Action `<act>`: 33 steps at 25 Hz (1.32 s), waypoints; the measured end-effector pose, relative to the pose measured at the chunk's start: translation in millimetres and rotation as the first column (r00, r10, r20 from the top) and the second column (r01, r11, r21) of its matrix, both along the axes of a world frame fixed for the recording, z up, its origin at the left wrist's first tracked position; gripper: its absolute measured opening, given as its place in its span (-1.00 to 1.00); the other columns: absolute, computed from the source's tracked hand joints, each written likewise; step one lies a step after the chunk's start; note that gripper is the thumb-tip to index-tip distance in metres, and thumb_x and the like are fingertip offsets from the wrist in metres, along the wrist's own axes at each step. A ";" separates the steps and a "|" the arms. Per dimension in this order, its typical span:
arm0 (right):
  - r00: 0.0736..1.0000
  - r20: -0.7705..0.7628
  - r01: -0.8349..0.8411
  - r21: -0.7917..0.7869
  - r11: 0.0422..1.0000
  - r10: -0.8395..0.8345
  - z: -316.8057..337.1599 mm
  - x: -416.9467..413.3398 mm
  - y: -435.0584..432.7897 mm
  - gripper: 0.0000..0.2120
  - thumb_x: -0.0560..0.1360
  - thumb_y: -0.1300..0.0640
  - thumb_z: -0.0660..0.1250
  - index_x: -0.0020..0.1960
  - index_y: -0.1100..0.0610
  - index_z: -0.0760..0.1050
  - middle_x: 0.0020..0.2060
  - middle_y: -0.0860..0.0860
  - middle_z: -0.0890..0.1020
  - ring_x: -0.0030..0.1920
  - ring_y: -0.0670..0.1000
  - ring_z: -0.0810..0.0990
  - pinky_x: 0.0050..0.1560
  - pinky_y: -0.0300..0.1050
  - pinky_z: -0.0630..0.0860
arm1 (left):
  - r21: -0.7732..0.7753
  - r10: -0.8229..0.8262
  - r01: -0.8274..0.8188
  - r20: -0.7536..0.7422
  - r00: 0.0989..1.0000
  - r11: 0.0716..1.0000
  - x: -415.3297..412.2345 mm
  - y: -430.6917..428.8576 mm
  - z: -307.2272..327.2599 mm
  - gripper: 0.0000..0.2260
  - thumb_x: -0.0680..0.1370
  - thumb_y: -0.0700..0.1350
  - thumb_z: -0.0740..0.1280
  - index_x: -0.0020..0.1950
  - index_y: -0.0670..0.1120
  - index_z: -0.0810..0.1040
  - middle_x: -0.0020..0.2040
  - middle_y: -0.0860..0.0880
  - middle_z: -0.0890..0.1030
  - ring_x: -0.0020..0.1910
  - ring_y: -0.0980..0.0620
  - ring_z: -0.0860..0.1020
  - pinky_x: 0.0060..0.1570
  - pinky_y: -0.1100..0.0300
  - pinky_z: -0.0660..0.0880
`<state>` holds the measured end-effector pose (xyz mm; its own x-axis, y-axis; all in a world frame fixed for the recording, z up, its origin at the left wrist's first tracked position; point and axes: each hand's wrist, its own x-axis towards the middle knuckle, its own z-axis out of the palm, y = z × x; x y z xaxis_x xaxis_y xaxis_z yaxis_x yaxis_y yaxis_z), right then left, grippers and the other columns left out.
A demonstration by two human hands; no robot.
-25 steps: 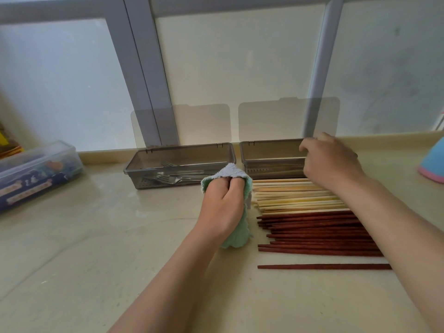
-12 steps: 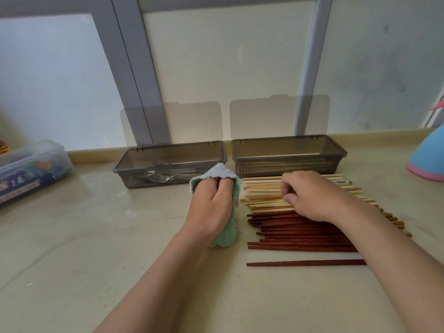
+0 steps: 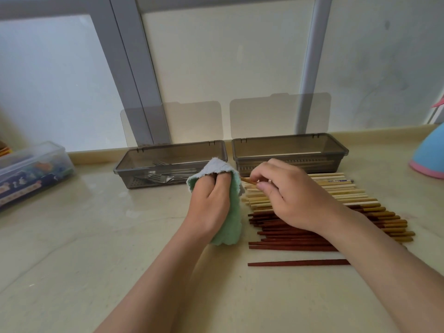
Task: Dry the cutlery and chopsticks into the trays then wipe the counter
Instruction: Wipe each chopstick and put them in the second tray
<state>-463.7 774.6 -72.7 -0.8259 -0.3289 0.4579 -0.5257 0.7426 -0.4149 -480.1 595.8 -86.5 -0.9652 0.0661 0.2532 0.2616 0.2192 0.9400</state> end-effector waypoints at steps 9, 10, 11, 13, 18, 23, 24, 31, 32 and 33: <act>0.980 0.200 -0.005 -0.034 0.999 0.012 -4.0 2.7 -4.6 -0.78 0.68 0.10 0.18 0.01 0.04 0.59 -0.44 -0.08 0.51 -0.46 -0.08 0.44 -0.42 -0.20 0.31 | 0.283 0.290 -0.287 0.031 0.956 0.915 -10.0 -9.0 4.3 -0.56 0.70 -0.03 0.11 -0.14 -0.36 0.50 -0.33 -0.12 0.43 -0.38 0.00 0.37 -0.35 0.11 0.36; 0.980 0.198 -0.022 -0.048 0.999 0.031 -5.2 5.2 -11.3 -0.79 0.68 0.11 0.18 -0.01 0.05 0.58 -0.43 -0.08 0.52 -0.44 -0.07 0.45 -0.41 -0.22 0.31 | 0.250 0.274 -0.266 0.000 0.962 0.931 -7.8 -6.5 3.7 -0.56 0.70 -0.06 0.09 -0.10 -0.37 0.56 -0.34 -0.14 0.44 -0.39 0.00 0.38 -0.38 0.13 0.36; 0.980 0.194 -0.039 -0.070 0.997 0.052 -6.6 7.6 -18.7 -0.79 0.68 0.12 0.19 -0.05 0.05 0.56 -0.40 -0.07 0.52 -0.42 -0.06 0.47 -0.40 -0.19 0.33 | 0.215 0.247 -0.234 -0.038 0.968 0.948 -4.1 -3.0 3.1 -0.57 0.70 -0.09 0.07 -0.11 -0.32 0.60 -0.36 -0.14 0.46 -0.41 0.01 0.40 -0.40 0.16 0.37; 0.982 0.179 -0.046 -0.127 0.991 0.068 -9.2 8.9 -28.3 -0.78 0.68 0.14 0.19 -0.12 0.06 0.51 -0.37 -0.06 0.53 -0.38 -0.05 0.49 -0.36 -0.11 0.39 | 0.148 0.176 -0.162 -0.091 0.980 0.976 4.2 7.3 2.2 -0.59 0.71 -0.16 0.08 -0.24 -0.21 0.55 -0.44 0.03 0.49 -0.46 0.13 0.41 -0.44 0.29 0.36; 0.974 0.219 -0.029 -0.135 0.990 0.058 -3.4 9.5 -23.2 -0.74 0.68 0.09 0.17 -0.16 0.06 0.48 -0.37 -0.04 0.54 -0.34 -0.02 0.50 -0.31 -0.03 0.42 | 0.109 0.115 -0.106 -0.088 0.989 0.988 7.6 11.5 2.7 -0.59 0.71 -0.15 0.08 -0.27 -0.18 0.53 -0.44 0.02 0.55 -0.45 0.17 0.43 -0.42 0.36 0.36; 0.941 0.337 -0.010 -0.001 1.000 0.010 1.2 9.1 -13.0 -0.74 0.69 0.07 0.15 -0.11 -0.07 0.54 -0.37 -0.09 0.54 -0.34 -0.12 0.50 -0.29 -0.15 0.39 | 0.189 0.305 -0.286 -0.077 0.949 0.939 -11.0 -5.1 -0.2 -0.56 0.71 -0.09 0.06 -0.04 -0.37 0.59 -0.17 -0.40 0.55 -0.39 0.02 0.42 -0.42 0.26 0.38; 0.940 0.341 -0.018 -0.010 1.000 0.020 0.2 9.7 -15.5 -0.74 0.69 0.09 0.16 -0.10 -0.06 0.54 -0.37 -0.11 0.52 -0.35 -0.13 0.48 -0.30 -0.19 0.36 | 0.184 0.295 -0.276 -0.081 0.952 0.943 -9.5 -3.8 -1.1 -0.57 0.70 -0.10 0.06 -0.06 -0.35 0.60 -0.20 -0.37 0.56 -0.39 0.03 0.43 -0.41 0.26 0.39; 0.942 0.326 -0.031 -0.147 0.989 0.078 -0.9 10.4 -20.9 -0.72 0.68 0.10 0.17 -0.19 -0.05 0.47 -0.34 -0.05 0.56 -0.36 -0.07 0.49 -0.29 -0.01 0.45 | 0.074 0.117 -0.109 -0.106 0.987 0.991 7.5 15.8 -5.0 -0.61 0.70 -0.16 0.11 -0.31 -0.17 0.44 -0.44 0.07 0.44 -0.46 0.15 0.38 -0.39 0.24 0.35; 0.932 0.356 -0.022 -0.121 0.992 0.064 0.8 10.3 -17.7 -0.72 0.68 0.07 0.17 -0.19 -0.05 0.47 -0.32 0.00 0.59 -0.36 -0.04 0.52 -0.27 0.03 0.49 | 0.093 0.137 -0.128 -0.104 0.985 0.987 3.6 12.3 -3.7 -0.62 0.71 -0.15 0.09 -0.24 -0.21 0.53 -0.38 0.02 0.51 -0.43 0.16 0.43 -0.36 0.27 0.40; 0.923 0.382 -0.016 -0.092 0.996 0.050 1.4 10.2 -15.5 -0.73 0.67 0.05 0.18 -0.19 -0.05 0.48 -0.29 0.03 0.62 -0.34 0.00 0.55 -0.25 0.05 0.52 | 0.114 0.177 -0.166 -0.093 0.980 0.979 -0.8 8.1 -2.5 -0.61 0.71 -0.14 0.08 -0.16 -0.23 0.59 -0.32 -0.05 0.56 -0.40 0.17 0.46 -0.35 0.31 0.42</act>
<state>-453.5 759.1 -71.4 -0.9332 -0.3329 0.1355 -0.3372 0.6803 -0.6508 -480.8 603.8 -89.0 -0.9285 -0.1304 0.3477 0.3245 0.1703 0.9304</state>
